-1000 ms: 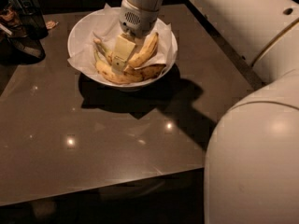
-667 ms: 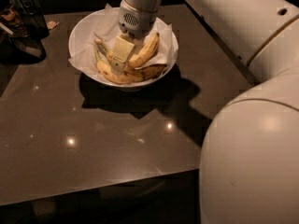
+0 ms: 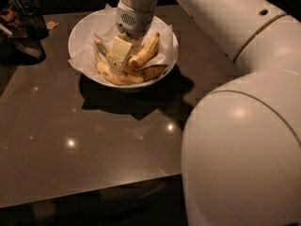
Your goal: Pick banana from white bowl
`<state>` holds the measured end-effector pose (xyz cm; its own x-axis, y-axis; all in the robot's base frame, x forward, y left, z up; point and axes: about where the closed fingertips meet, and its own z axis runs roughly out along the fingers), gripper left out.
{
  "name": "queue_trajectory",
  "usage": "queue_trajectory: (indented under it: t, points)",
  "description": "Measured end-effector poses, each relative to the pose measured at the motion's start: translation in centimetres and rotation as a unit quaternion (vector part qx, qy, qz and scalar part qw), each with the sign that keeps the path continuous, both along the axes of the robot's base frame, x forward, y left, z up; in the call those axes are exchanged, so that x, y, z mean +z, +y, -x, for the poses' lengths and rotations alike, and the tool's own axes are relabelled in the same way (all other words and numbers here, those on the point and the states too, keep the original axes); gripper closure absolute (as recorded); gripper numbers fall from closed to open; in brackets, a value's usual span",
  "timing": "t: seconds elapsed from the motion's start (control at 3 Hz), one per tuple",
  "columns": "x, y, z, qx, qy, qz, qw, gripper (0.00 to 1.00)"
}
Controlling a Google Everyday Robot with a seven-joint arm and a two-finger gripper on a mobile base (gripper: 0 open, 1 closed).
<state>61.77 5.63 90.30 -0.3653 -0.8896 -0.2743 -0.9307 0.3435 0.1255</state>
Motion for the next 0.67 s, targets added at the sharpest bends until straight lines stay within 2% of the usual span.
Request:
queue_trajectory:
  t: [0.67]
  points:
    - [-1.7, 0.2, -1.6, -0.011, 0.026, -0.002, 0.9996, 0.26]
